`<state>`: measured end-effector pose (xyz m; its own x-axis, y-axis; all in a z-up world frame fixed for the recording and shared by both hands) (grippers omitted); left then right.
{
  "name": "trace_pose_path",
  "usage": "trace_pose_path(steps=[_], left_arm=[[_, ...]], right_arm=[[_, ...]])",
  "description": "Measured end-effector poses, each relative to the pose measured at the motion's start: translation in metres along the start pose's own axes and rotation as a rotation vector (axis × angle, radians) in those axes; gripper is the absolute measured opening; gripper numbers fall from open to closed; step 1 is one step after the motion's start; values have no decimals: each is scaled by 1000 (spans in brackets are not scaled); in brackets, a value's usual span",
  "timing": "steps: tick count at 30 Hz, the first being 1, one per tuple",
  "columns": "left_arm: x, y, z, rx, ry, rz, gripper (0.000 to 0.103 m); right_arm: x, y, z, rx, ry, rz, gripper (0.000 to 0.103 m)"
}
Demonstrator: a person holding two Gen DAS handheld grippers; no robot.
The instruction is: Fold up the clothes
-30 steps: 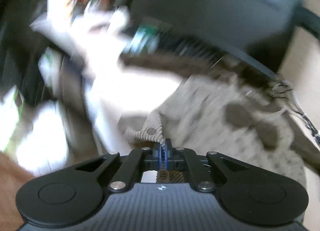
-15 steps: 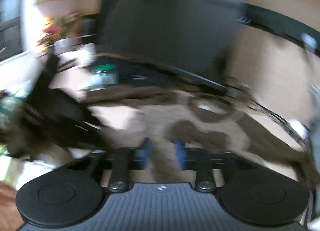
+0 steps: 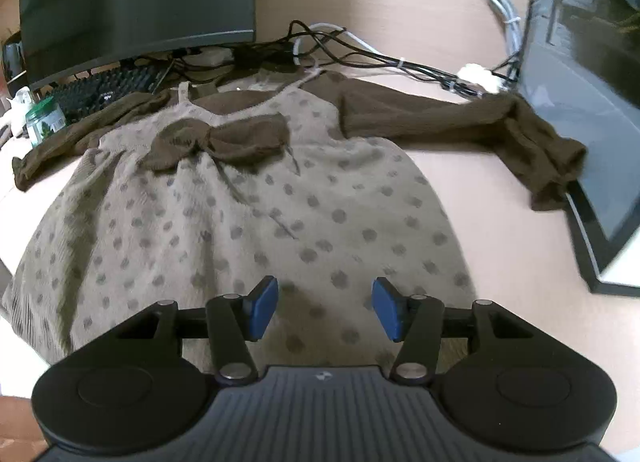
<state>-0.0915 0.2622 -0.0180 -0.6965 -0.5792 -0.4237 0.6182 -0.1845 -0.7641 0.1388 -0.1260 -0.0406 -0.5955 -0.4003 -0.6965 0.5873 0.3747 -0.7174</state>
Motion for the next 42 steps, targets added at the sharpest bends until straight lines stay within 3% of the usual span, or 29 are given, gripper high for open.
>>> trace_pose_path(steps=[1,5,8,12,15,18,21,25,31,36,40,42], left_arm=[[-8,-2,6,23,22,22,52],[-44,24,45,148,130,46,61],[-69,65,84,219,224,68,75],[-92,116,132,183,274,63,80],[-103,141,151,182,321,56,88],[-111,161,161,164,329,54,89],[-119,176,163,122,290,50,90],[-129,192,160,76,275,45,90],[-133,203,147,84,230,4,93],[-122,192,134,127,223,-26,93],[-102,174,121,166,209,-34,93],[-97,167,114,187,168,-41,93]], right_arm=[[-6,4,-5,1,-3,5,53],[-24,13,-24,5,-5,13,54],[-34,15,-34,16,8,13,59],[-40,9,-20,62,101,-4,59],[-45,9,-1,124,99,1,62],[-54,23,17,177,46,12,62],[-74,43,28,164,-8,29,62],[-106,73,30,72,-24,71,62],[-130,133,27,-75,37,-11,62],[-111,123,14,-75,-44,-45,62],[-89,92,9,-76,2,-67,62],[-78,71,13,-58,69,-51,54]])
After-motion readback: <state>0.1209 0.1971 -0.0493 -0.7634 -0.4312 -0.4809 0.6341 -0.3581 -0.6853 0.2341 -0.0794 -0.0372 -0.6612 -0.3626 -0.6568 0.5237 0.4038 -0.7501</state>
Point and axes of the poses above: each gripper's, at about its wrist camera, not at the fingertips, and y roughly the way its jaws point, z to its right, x to its underside, the point moved 1 cm from there along y, roughly the way its jaws point, and after that the axes turned 3 degrees about -y, right-handed, at the moved point
